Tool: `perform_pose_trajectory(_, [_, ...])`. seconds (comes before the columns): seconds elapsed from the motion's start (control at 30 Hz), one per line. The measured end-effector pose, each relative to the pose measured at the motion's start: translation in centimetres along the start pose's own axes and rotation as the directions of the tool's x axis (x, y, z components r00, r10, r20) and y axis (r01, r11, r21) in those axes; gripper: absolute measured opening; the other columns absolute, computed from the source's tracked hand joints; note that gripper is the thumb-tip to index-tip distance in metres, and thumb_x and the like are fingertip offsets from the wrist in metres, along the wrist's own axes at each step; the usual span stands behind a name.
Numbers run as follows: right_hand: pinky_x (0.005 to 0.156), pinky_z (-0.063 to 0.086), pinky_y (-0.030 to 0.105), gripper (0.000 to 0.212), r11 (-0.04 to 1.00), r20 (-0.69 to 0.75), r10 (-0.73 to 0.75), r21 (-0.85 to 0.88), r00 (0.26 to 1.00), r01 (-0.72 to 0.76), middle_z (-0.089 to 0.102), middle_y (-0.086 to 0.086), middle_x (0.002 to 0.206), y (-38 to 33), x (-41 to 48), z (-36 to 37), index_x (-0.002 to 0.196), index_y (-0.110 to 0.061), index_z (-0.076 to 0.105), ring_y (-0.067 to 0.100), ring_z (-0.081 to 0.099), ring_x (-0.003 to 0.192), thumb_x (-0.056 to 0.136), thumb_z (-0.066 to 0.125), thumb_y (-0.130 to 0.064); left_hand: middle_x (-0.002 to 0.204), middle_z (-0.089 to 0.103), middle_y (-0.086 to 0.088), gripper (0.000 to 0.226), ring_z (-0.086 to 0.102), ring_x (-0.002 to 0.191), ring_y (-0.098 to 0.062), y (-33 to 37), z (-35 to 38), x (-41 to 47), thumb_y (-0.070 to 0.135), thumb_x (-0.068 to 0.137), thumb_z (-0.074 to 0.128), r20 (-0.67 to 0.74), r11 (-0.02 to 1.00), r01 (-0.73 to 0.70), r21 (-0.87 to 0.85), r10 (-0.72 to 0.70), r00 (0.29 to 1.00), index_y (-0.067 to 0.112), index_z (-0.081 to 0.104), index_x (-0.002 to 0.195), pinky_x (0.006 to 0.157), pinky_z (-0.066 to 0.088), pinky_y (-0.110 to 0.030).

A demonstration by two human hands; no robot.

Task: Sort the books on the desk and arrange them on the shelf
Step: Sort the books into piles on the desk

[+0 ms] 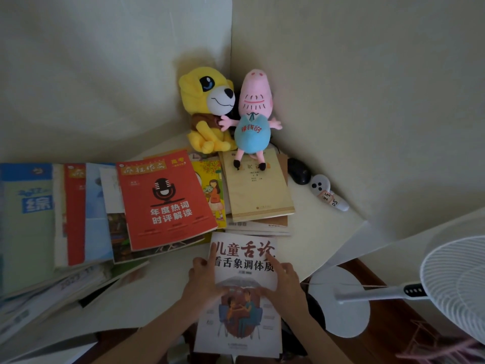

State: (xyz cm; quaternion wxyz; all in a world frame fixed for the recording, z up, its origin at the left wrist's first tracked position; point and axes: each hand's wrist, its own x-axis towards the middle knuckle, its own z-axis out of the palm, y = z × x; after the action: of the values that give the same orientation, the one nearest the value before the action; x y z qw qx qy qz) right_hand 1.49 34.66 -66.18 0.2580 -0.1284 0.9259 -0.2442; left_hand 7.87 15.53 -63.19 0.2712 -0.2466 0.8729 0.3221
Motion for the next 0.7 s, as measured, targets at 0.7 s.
perform_pose_trajectory(0.7, [0.106, 0.038, 0.038, 0.071, 0.737, -0.096, 0.234, 0.667, 0.967, -0.112, 0.036, 0.014, 0.151, -4.1, 12.9, -9.1, 0.152, -0.009, 0.022, 0.03, 0.043, 0.132, 0.094, 0.061, -0.02, 0.137, 0.053, -0.002, 0.075, 0.057, 0.092, -0.007, 7.3, -7.3, 7.2, 0.005, 0.085, 0.064, -0.112, 0.837, -0.187, -0.514, 0.151, 0.982, 0.02, 0.027, 0.148, 0.072, 0.048, -0.021])
